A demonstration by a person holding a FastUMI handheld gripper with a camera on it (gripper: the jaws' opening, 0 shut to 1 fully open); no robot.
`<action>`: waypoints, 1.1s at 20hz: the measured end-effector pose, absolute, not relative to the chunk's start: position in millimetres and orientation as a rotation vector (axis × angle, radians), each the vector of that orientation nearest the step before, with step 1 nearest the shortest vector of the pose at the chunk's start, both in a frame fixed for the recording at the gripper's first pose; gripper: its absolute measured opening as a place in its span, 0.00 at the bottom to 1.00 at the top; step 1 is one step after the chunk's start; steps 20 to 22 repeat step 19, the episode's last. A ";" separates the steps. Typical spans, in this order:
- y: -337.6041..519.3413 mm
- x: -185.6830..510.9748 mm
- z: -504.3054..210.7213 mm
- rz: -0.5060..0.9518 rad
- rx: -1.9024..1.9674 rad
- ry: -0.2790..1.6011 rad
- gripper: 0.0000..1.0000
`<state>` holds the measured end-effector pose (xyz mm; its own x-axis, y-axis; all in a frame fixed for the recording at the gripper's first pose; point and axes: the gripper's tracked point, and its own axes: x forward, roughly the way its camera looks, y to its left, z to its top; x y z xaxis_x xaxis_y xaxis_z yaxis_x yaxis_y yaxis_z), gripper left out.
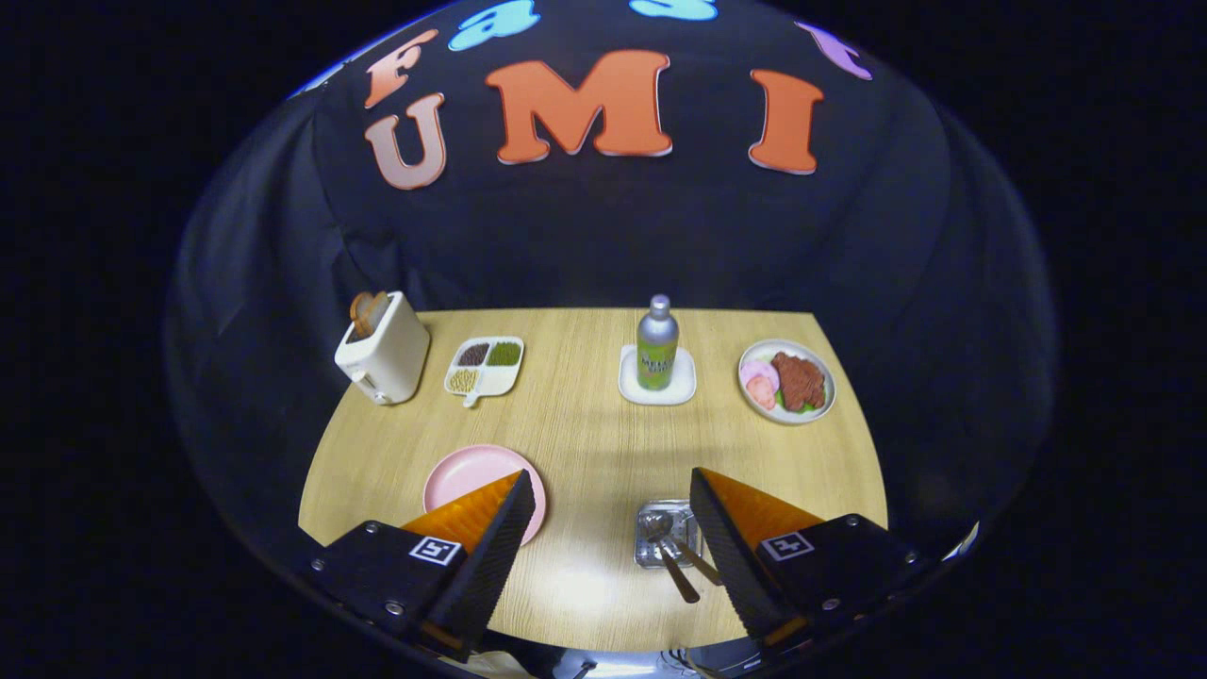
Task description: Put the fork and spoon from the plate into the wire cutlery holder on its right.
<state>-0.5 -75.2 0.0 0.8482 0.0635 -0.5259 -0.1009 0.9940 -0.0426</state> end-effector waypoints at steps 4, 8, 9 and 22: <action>-85.4 -23.1 66.4 0.059 -0.070 0.342 0.99; -106.2 -56.2 107.2 -0.005 -0.071 0.142 0.99; -110.8 -64.6 114.3 -0.021 -0.055 0.106 0.99; -168.9 -129.0 112.2 -0.188 -0.099 -0.072 0.99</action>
